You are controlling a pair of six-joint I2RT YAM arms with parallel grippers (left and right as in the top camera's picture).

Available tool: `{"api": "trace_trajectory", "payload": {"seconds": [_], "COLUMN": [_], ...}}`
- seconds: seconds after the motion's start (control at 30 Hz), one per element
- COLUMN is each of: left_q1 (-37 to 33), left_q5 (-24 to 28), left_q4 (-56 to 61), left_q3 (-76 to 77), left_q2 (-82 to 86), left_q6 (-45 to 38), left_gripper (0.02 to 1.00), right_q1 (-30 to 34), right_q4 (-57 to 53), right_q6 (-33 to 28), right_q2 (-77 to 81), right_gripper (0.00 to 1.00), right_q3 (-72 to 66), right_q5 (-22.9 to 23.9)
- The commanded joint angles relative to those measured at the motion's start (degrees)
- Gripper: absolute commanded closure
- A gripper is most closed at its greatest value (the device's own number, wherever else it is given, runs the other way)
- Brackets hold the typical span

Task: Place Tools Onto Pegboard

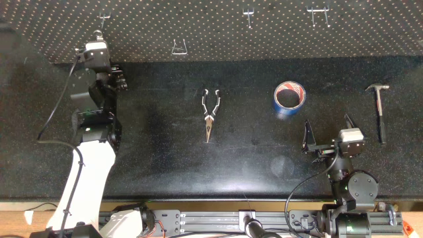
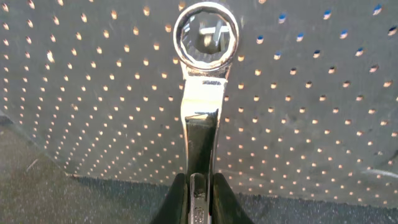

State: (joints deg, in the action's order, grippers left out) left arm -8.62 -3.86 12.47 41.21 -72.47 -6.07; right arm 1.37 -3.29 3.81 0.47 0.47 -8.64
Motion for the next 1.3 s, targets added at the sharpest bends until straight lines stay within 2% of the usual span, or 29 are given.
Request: {"api": "trace_trajectory", "payload": {"seconds": [0.03, 0.93, 1.1, 1.3], "left_q1": [0.02, 0.02, 0.02, 0.02], "left_q5": [-1.05, 0.04, 2.62, 2.58], "left_q4": [0.20, 2.62, 3.23, 3.34], "left_q3": [-0.17, -0.04, -0.04, -0.04], "left_q2": [1.40, -2.99, -3.45, -4.35], "left_q6": [1.40, 1.38, 1.38, 1.36], "left_gripper": [0.991, 0.989, 0.991, 0.991], "right_q1": [-0.39, -0.39, -0.39, -0.39], "right_q4": [-0.17, -0.17, -0.17, -0.17], "right_q6": [0.46, 0.46, 0.46, 0.46], "right_q2": [-0.42, -0.42, -0.42, -0.42], "right_gripper": [0.009, 0.009, 0.009, 0.007], "right_q3": [-0.24, -0.24, -0.24, -0.24], "right_q5": [0.52, 0.52, 0.52, 0.52]}}
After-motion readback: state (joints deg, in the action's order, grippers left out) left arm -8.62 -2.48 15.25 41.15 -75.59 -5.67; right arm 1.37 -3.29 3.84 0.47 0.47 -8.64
